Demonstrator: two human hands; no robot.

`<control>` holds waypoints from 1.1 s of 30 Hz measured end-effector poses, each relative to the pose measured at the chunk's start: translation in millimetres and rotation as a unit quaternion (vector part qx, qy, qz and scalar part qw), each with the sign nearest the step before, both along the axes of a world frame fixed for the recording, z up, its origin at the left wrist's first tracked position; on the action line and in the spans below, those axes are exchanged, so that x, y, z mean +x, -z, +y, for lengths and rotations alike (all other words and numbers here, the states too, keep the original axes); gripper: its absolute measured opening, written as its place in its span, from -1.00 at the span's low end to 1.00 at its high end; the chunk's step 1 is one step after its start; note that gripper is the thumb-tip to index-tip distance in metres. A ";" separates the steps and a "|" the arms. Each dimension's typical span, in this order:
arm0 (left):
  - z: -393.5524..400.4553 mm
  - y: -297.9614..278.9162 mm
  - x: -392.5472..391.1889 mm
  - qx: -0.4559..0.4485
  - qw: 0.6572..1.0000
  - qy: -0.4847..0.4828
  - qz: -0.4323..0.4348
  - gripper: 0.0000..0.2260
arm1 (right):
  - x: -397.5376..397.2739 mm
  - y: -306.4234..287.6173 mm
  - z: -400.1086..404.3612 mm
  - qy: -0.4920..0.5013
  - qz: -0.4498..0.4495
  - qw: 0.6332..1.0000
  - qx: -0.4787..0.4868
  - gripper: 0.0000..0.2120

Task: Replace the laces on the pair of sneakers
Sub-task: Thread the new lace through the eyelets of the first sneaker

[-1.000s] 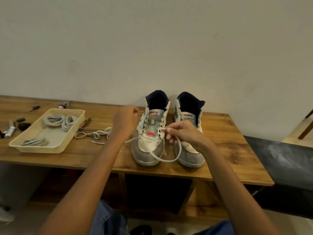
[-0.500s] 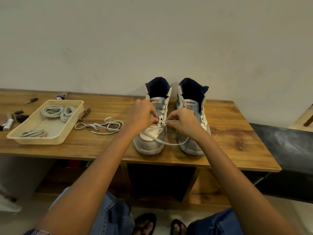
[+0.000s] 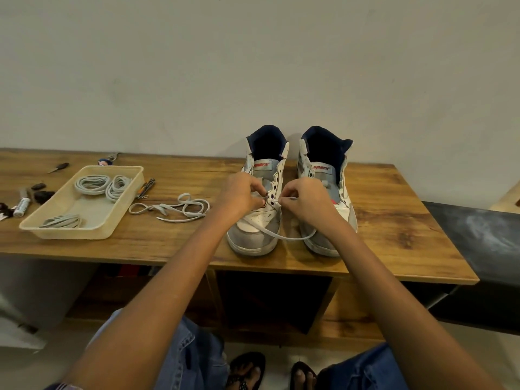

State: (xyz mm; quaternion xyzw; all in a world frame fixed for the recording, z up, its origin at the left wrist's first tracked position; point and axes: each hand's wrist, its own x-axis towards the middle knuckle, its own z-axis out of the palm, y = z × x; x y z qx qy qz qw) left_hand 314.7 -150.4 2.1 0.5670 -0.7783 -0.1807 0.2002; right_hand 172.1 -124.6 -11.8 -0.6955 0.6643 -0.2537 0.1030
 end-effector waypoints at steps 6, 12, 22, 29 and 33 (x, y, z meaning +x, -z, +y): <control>-4.1 5.3 -3.5 0.002 1.000 0.012 -0.008 -0.84 | 13.9 5.9 -0.7 0.013 0.025 1.000 -0.001 -0.87; -7.0 11.3 3.1 0.044 0.998 0.043 0.023 -0.82 | 10.6 10.9 3.2 0.030 -0.062 0.998 -0.005 -0.87; -2.9 15.1 -0.4 0.080 0.995 0.062 0.016 -0.83 | 3.6 9.9 3.4 -0.011 -0.125 0.992 -0.004 -0.79; -5.2 20.1 -10.4 0.061 0.997 0.011 -0.039 -0.83 | 2.7 8.8 -0.2 -0.108 0.012 0.993 0.040 -0.73; -2.5 21.0 -13.7 0.008 0.999 -0.026 -0.040 -0.83 | -2.9 6.9 -2.0 -0.113 -0.031 0.993 0.017 -0.82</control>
